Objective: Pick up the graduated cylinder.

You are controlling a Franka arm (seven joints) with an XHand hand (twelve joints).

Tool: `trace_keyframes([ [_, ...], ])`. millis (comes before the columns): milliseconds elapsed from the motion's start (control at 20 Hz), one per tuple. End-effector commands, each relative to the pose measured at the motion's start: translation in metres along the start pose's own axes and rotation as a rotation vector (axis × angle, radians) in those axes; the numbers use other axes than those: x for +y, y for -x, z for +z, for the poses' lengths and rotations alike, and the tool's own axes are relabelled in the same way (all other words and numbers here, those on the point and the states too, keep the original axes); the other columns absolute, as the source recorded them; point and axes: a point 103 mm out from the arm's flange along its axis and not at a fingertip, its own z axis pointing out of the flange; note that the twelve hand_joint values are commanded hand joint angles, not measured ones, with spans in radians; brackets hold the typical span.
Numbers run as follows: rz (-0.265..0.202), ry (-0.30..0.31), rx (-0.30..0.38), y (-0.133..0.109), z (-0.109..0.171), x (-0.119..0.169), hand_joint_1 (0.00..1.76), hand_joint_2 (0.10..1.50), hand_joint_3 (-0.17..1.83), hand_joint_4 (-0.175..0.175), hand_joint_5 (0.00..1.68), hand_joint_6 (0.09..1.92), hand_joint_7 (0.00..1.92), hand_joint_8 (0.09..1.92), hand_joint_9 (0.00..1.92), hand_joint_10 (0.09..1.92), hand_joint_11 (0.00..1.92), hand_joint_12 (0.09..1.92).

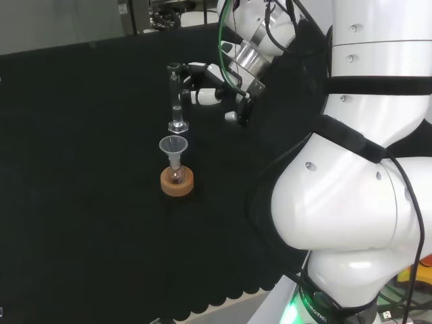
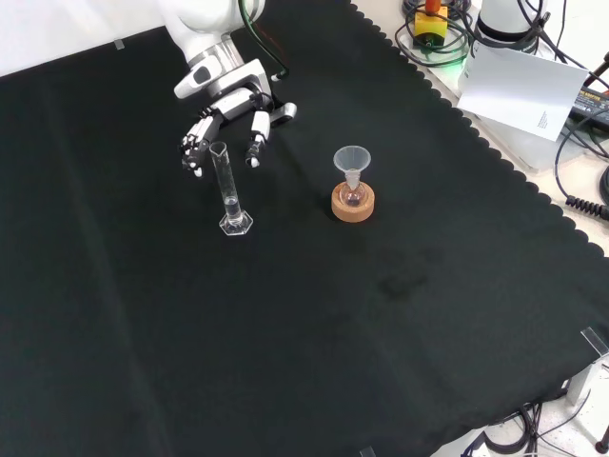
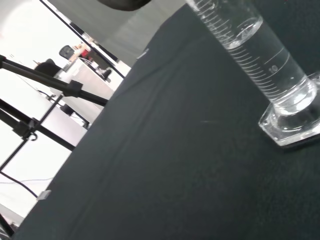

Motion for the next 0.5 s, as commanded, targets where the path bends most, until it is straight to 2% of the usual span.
trace_keyframes([
  [50,-0.012,0.010,0.032,-0.002,0.009,0.003,0.87,0.96,-0.17,-0.036,0.48,0.09,0.37,0.63,0.57,0.57,0.33,1.32],
  [300,-0.005,0.019,0.086,-0.002,0.018,0.008,0.96,0.99,-0.17,-0.034,0.50,0.09,0.40,0.61,0.59,0.55,0.35,1.30],
  [500,-0.012,0.038,0.090,-0.004,0.027,0.014,0.95,1.00,-0.17,-0.033,0.51,0.09,0.41,0.61,0.59,0.54,0.35,1.30],
])
